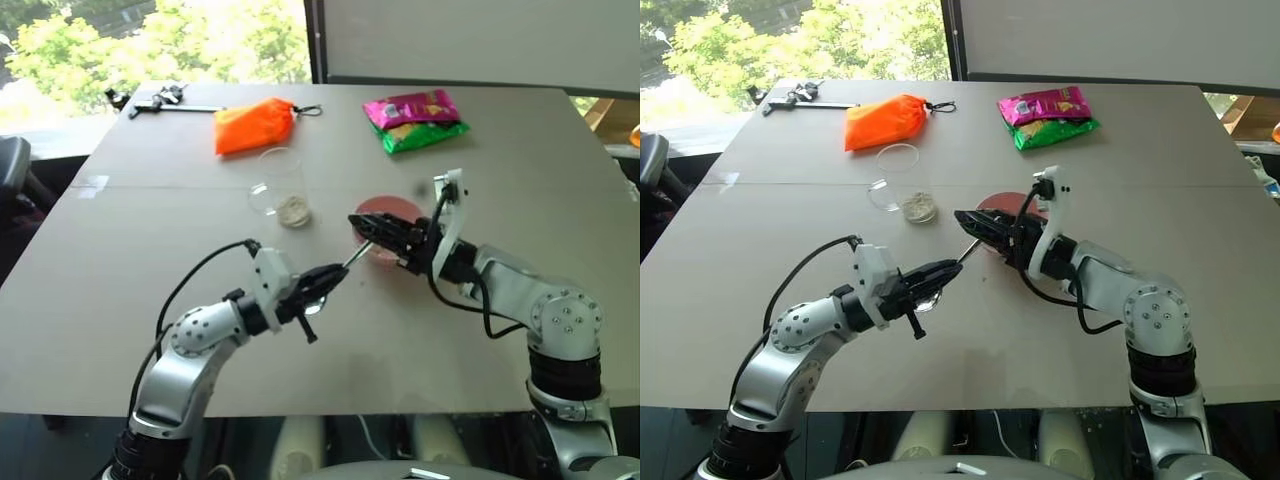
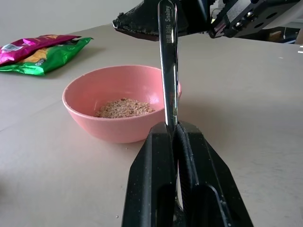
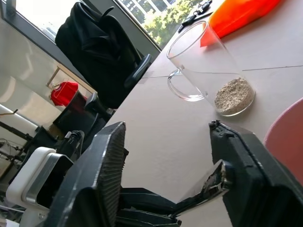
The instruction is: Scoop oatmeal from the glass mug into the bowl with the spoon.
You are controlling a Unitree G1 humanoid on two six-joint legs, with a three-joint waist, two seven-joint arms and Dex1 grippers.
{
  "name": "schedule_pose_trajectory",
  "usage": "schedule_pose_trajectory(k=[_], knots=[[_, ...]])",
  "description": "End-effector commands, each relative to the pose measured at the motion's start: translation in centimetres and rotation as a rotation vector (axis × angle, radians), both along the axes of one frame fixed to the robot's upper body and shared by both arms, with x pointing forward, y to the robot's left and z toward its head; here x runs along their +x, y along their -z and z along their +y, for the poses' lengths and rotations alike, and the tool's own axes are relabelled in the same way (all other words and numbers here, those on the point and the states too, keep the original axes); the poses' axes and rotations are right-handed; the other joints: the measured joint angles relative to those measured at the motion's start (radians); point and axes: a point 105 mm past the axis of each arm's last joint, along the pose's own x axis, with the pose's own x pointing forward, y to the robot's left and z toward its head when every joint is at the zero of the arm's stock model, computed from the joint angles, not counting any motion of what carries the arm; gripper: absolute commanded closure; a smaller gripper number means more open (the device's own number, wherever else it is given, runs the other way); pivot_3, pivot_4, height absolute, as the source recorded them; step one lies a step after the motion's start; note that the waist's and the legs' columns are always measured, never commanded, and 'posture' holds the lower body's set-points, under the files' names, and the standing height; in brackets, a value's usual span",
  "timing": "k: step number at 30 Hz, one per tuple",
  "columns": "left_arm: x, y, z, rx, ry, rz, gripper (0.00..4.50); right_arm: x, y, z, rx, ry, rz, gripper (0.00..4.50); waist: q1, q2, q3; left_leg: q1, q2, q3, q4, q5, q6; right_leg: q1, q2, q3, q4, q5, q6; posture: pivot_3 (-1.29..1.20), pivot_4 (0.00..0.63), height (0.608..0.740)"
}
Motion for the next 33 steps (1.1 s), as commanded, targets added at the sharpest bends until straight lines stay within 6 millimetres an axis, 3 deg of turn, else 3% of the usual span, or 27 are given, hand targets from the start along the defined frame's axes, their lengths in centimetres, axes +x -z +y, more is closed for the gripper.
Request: schedule_pose_trajectory(k=[1,3,4,22,23,24,33], knots=[[0.2,-0.7,-0.2,-0.017,-0.011,-0.054,4.5,-0.8,-0.8,0.2,0.005,-0.034,-0.034,3.31,0.0,0.0,0.0,0.0,0.0,0.0,0.0,0.0,0.0,0.0,0.0,0.0,0.0,0.0,0.0,0.0,0.15,0.696],[0.3,-0.7,-0.3,-0.022,-0.017,-0.065,4.5,-0.8,-0.6,0.3,-0.003,-0.033,-0.026,4.32,0.0,0.0,0.0,0.0,0.0,0.0,0.0,0.0,0.0,0.0,0.0,0.0,0.0,0.0,0.0,0.0,0.15,0.696],[0.4,-0.8,-0.4,-0.031,-0.023,-0.069,4.5,-0.8,-0.4,0.3,-0.007,-0.03,-0.023,4.43,0.0,0.0,0.0,-0.001,0.0,0.0,0.0,0.0,0.0,0.0,0.0,0.0,0.0,0.0,0.0,0.0,0.15,0.696],[0.7,-1.3,-1.4,-0.085,-0.049,-0.093,4.5,-0.2,0.0,0.4,-0.021,0.002,-0.017,4.43,0.0,0.0,0.0,-0.009,0.0,-0.001,0.001,0.001,-0.002,-0.008,0.001,-0.001,0.0,0.0,0.0,0.0,0.15,0.696],[0.7,-1.3,-1.4,-0.086,-0.048,-0.092,4.5,-0.2,-0.1,0.4,-0.02,0.004,-0.02,3.75,0.0,0.0,0.0,-0.009,0.0,-0.001,0.001,0.001,-0.002,-0.008,0.001,-0.001,0.0,0.0,0.0,0.0,0.15,0.696],[0.7,-1.3,-1.5,-0.087,-0.048,-0.092,4.5,-0.2,-0.1,0.4,-0.019,0.005,-0.024,3.48,0.0,0.0,0.0,-0.009,0.0,-0.001,0.001,0.001,-0.002,-0.008,0.001,-0.001,0.0,0.0,0.0,0.0,0.15,0.696],[0.7,-1.2,-1.5,-0.088,-0.042,-0.088,4.5,0.3,-0.7,0.3,0.0,0.041,-0.034,3.48,0.0,0.0,0.0,-0.009,0.0,-0.001,0.001,0.001,-0.002,-0.008,0.001,-0.001,0.001,0.0,0.0,0.0,0.15,0.696]])
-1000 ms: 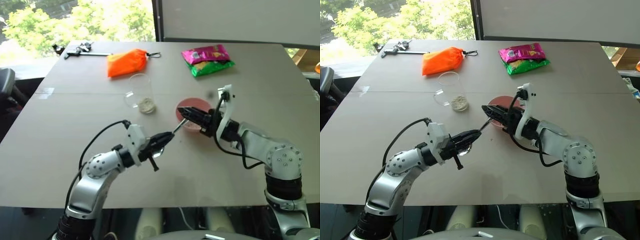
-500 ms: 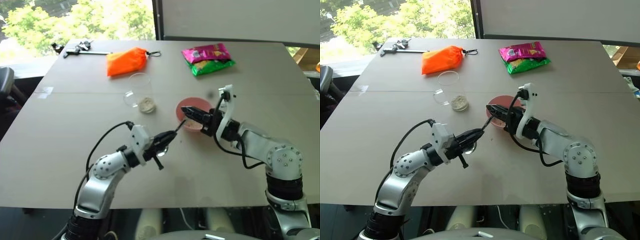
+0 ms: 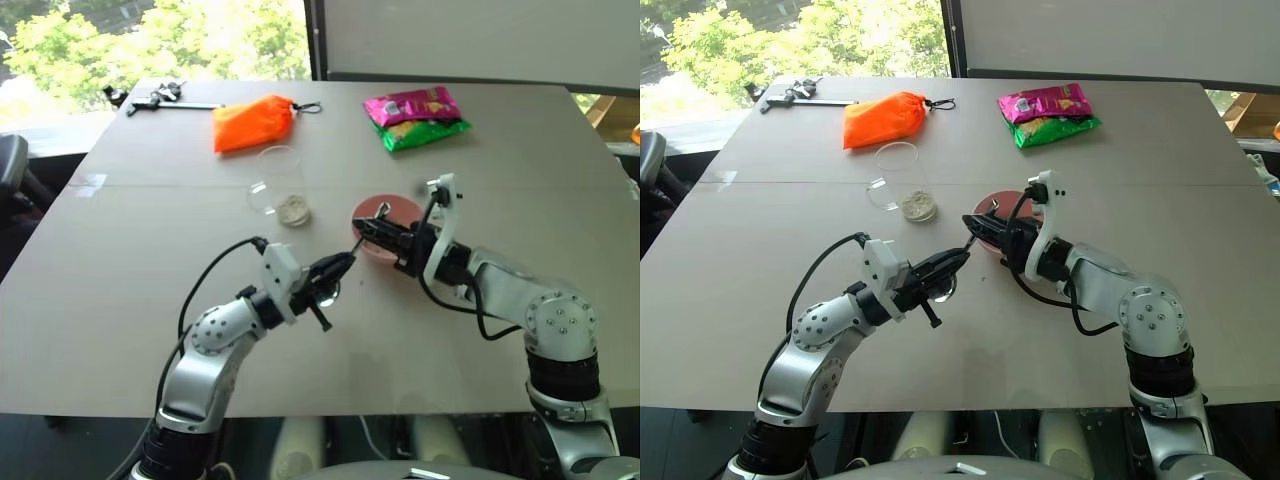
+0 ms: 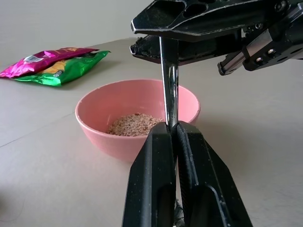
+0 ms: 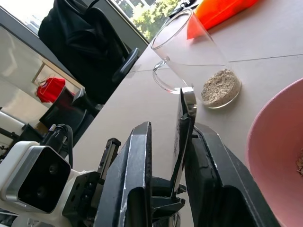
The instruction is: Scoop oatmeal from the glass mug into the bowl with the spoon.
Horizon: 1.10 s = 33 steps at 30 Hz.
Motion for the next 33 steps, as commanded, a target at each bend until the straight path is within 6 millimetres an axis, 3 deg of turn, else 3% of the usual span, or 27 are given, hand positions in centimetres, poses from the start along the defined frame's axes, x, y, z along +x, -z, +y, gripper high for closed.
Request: schedule_pose_trajectory(k=[1,18,19,21,30,31,33], knots=[[-0.4,-0.9,-0.3,-0.014,0.022,-0.043,4.5,0.2,-1.5,-0.2,0.043,0.02,-0.045,3.48,0.0,0.0,0.0,0.0,0.0,0.0,0.0,0.0,0.0,0.0,0.0,0.0,0.0,0.0,0.0,0.0,0.15,0.696],[-0.1,-0.8,0.2,-0.013,0.002,-0.038,4.5,0.4,-1.5,-0.8,0.039,0.037,-0.046,3.48,0.0,0.0,0.0,0.0,0.0,0.0,0.0,0.0,-0.001,0.0,0.0,0.0,0.0,0.0,0.0,0.0,0.15,0.696],[-0.1,-0.8,0.2,-0.013,0.001,-0.036,4.5,0.4,-1.5,-0.8,0.039,0.038,-0.047,3.98,0.0,0.0,0.0,0.0,0.0,0.0,0.0,0.0,-0.001,0.0,0.0,0.0,0.0,0.0,0.0,0.0,0.15,0.696],[-0.1,-0.7,0.2,-0.014,0.001,-0.032,4.5,0.4,-1.6,-0.8,0.04,0.038,-0.048,4.44,0.0,0.0,0.0,0.0,0.0,0.0,0.0,0.0,-0.001,0.0,0.0,0.0,0.0,0.0,0.0,0.0,0.15,0.696],[-0.3,-0.5,0.3,0.001,0.004,-0.023,4.5,0.5,-1.8,-0.7,0.041,0.036,-0.053,4.44,0.0,0.0,0.0,0.0,0.0,0.0,0.0,0.001,-0.001,0.0,0.0,0.0,0.0,0.0,0.0,0.0,0.15,0.696],[-0.3,-0.5,0.4,0.009,0.002,-0.024,3.94,0.5,-1.8,-0.6,0.041,0.036,-0.052,4.5,0.0,0.0,0.0,0.0,0.0,0.0,0.0,0.001,-0.001,0.0,0.0,0.0,0.0,0.0,0.0,0.0,0.15,0.696],[0.1,-0.9,0.8,0.011,-0.044,-0.08,3.4,0.5,-1.8,-0.6,0.043,0.035,-0.051,4.5,0.0,0.0,0.0,0.0,0.0,0.0,0.0,0.001,-0.001,0.0,0.0,0.0,0.0,0.0,0.0,0.0,0.15,0.696]])
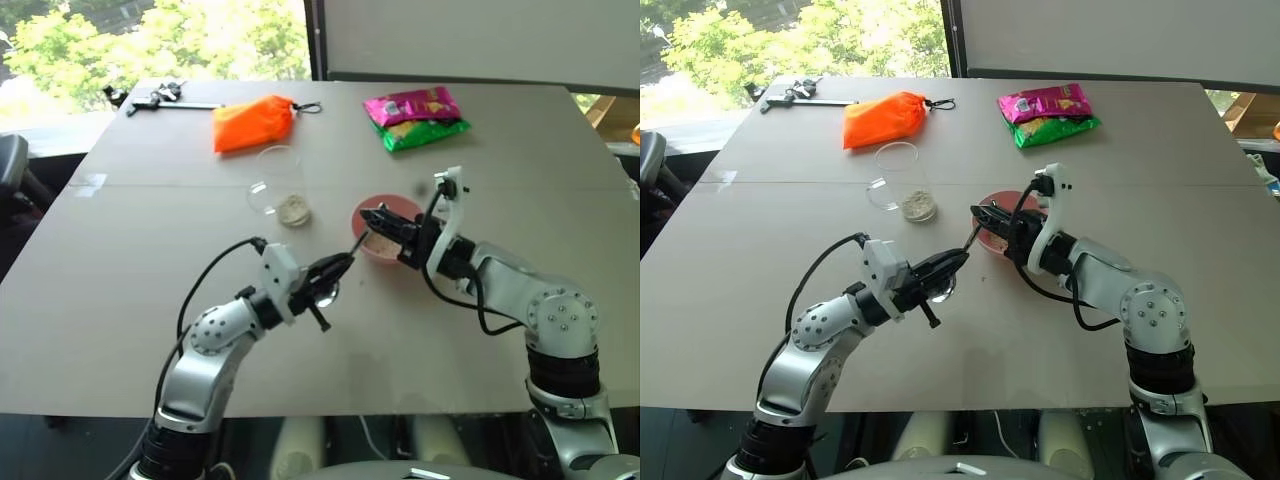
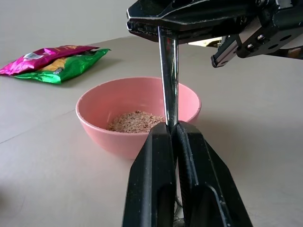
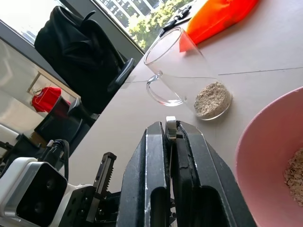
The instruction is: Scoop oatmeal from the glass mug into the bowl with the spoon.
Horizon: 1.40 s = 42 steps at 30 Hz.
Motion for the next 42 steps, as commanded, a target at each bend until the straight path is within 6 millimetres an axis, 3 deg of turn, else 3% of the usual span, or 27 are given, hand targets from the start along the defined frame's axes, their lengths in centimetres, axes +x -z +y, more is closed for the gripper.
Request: schedule_pose_trajectory(k=[1,2,3,7,13,19,27,35,42], knots=[[0.3,-1.5,0.7,-0.013,-0.061,-0.1,2.96,-0.1,-1.3,-0.1,0.029,-0.005,-0.041,4.5,0.0,0.0,0.0,0.0,0.0,0.0,0.0,0.0,0.0,0.0,0.0,0.0,0.0,0.0,0.0,0.0,0.15,0.696],[0.3,-1.7,0.9,-0.033,-0.072,-0.103,2.69,-0.1,-1.3,-0.1,0.03,-0.005,-0.041,4.5,0.0,0.0,0.0,0.0,0.0,0.0,0.0,0.0,0.0,0.0,0.0,0.0,0.0,0.0,0.0,0.0,0.15,0.696],[0.3,-2.0,1.1,-0.05,-0.078,-0.105,2.15,-0.1,-1.3,-0.2,0.03,-0.004,-0.042,4.5,0.0,0.0,0.0,0.0,0.0,0.0,0.0,0.0,0.0,0.0,0.0,0.0,0.0,0.0,0.0,0.0,0.15,0.696],[0.5,-3.3,2.9,-0.08,-0.146,-0.166,2.15,0.1,-1.7,-0.6,0.03,0.008,-0.05,4.5,0.0,0.0,0.0,0.0,0.0,0.0,0.0,0.0,0.0,0.0,0.0,0.0,0.0,0.0,0.0,0.0,0.15,0.696],[2.8,-5.6,8.4,-0.065,-0.459,-0.309,2.15,1.0,-2.1,-1.5,0.024,0.038,-0.067,4.5,0.001,0.0,0.0,0.0,0.0,0.0,0.0,0.0,0.0,0.0,0.0,0.0,0.0,0.0,0.0,0.0,0.15,0.696],[5.1,-4.6,12.4,0.046,-0.737,-0.373,2.15,2.2,-3.2,-2.4,0.017,0.076,-0.105,4.5,0.001,0.0,0.0,0.0,-0.001,0.0,0.0,-0.001,0.001,0.0,0.0,0.0,0.0,0.0,0.0,0.0,0.15,0.696],[7.1,-2.4,12.4,0.079,-0.786,-0.316,2.15,2.6,-3.7,-3.2,0.01,0.104,-0.125,4.5,0.002,0.0,0.0,-0.001,0.0,0.0,0.0,0.0,0.0,0.0,-0.001,-0.001,0.0,0.0,0.0,0.0,0.15,0.696],[9.3,-2.3,12.3,0.072,-0.787,-0.313,2.15,2.7,-4.1,-3.5,0.007,0.118,-0.142,4.5,0.001,0.0,0.0,-0.001,0.0,0.0,0.001,0.0,0.0,0.0,-0.001,-0.002,0.001,0.0,0.0,0.0,0.15,0.696],[10.0,-2.1,12.0,0.049,-0.757,-0.292,2.15,2.8,-6.2,-3.7,0.017,0.124,-0.199,4.5,0.0,0.0,0.0,-0.001,0.0,0.0,0.001,0.0,0.0,0.0,-0.001,-0.002,0.001,0.0,0.0,0.0,0.15,0.696]])
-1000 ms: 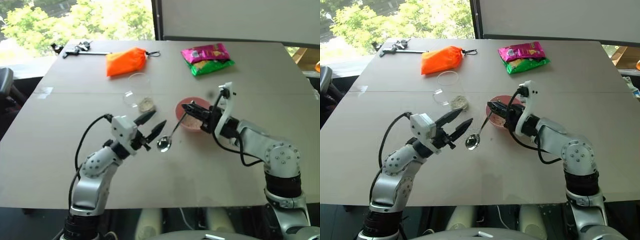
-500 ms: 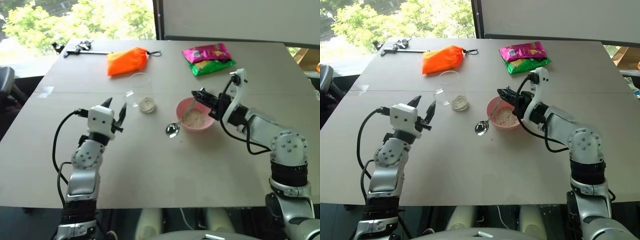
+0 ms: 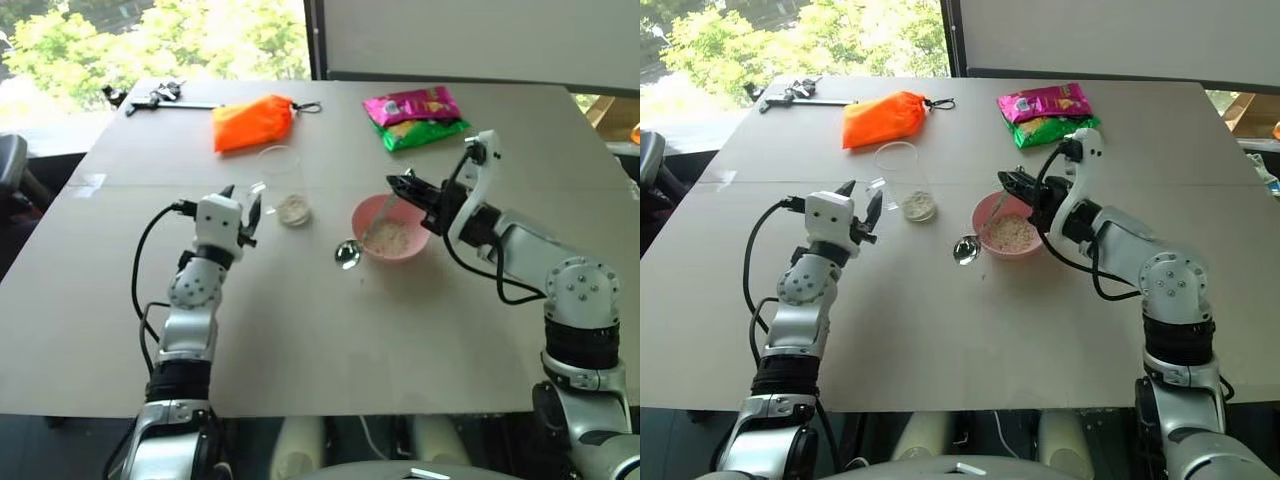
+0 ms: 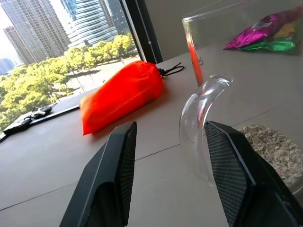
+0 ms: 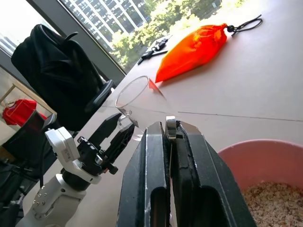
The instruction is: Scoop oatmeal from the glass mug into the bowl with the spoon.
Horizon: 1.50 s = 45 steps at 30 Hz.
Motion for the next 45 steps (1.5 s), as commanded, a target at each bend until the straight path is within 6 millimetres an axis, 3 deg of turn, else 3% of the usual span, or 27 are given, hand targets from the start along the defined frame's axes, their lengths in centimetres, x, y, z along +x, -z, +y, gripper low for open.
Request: schedule_pose_trajectory(k=[1,6,17,22,26,31,37,45], knots=[[-0.1,-1.0,-0.3,-0.008,0.023,-0.045,2.15,-0.4,-2.6,-0.5,0.034,0.008,-0.087,4.5,0.0,0.0,0.0,0.0,0.0,0.0,0.0,0.0,0.0,0.0,0.0,0.0,0.0,0.0,0.0,0.0,0.15,0.696],[-0.2,-0.7,-0.1,-0.01,0.015,-0.04,4.46,-0.5,-3.5,-0.3,0.041,0.001,-0.11,4.5,0.0,0.0,0.0,0.0,0.0,0.0,0.0,0.0,0.0,0.0,0.0,0.0,0.0,0.0,0.0,0.0,0.15,0.696],[-0.2,-0.2,-0.5,-0.018,0.021,-0.021,4.46,-0.5,-6.4,0.2,0.052,-0.011,-0.192,4.5,-0.002,0.0,-0.001,0.001,0.0,0.001,0.0,0.0,0.0,0.0,0.0,0.0,0.001,0.0,0.0,0.0,0.15,0.696],[-0.1,0.0,-2.2,-0.036,0.075,0.016,4.46,-0.6,-9.6,1.5,0.054,-0.026,-0.293,4.5,-0.002,0.0,-0.001,0.001,0.0,0.001,0.0,0.0,0.0,0.0,-0.001,0.0,0.001,0.0,0.0,0.0,0.15,0.696],[0.0,-0.2,-3.4,-0.025,0.118,0.029,4.46,-0.8,-10.7,2.8,0.038,-0.056,-0.346,4.5,0.005,0.0,-0.001,0.0,0.0,0.0,0.0,0.0,0.0,0.0,-0.001,-0.001,0.0,0.0,0.0,0.0,0.15,0.696],[0.1,-1.0,-5.3,-0.01,0.211,0.026,4.46,-0.1,-9.3,4.8,-0.081,-0.08,-0.404,4.5,0.004,-0.001,-0.001,0.0,-0.001,0.001,0.001,0.0,0.0,0.0,-0.002,-0.001,0.0,0.0,0.0,0.0,0.15,0.696],[-0.2,-1.6,-6.3,0.015,0.289,0.013,4.46,1.3,-7.5,5.1,-0.199,-0.054,-0.447,4.5,0.002,0.0,-0.001,0.0,-0.001,0.001,0.001,0.0,0.0,0.0,-0.002,-0.001,0.0,0.0,0.0,0.0,0.15,0.696],[-0.3,-2.0,-7.4,0.064,0.395,0.018,4.46,1.5,-2.8,7.0,-0.41,-0.121,-0.474,4.5,0.001,0.0,-0.001,0.0,-0.001,0.001,0.001,0.0,0.0,0.0,-0.002,-0.001,0.0,0.0,0.0,0.0,0.15,0.696]])
